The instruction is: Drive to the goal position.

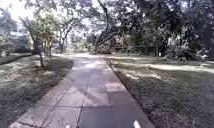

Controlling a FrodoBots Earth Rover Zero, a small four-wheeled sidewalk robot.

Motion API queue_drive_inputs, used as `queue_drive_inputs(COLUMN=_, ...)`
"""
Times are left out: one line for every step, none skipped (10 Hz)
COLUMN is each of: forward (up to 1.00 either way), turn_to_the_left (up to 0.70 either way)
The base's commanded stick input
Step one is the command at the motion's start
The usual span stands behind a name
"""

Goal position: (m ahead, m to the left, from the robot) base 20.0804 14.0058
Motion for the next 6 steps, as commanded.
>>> queue_drive_inputs(forward=0.5, turn_to_the_left=0.0)
queue_drive_inputs(forward=0.5, turn_to_the_left=0.0)
queue_drive_inputs(forward=0.5, turn_to_the_left=0.0)
queue_drive_inputs(forward=0.5, turn_to_the_left=0.0)
queue_drive_inputs(forward=0.5, turn_to_the_left=0.0)
queue_drive_inputs(forward=0.5, turn_to_the_left=0.0)
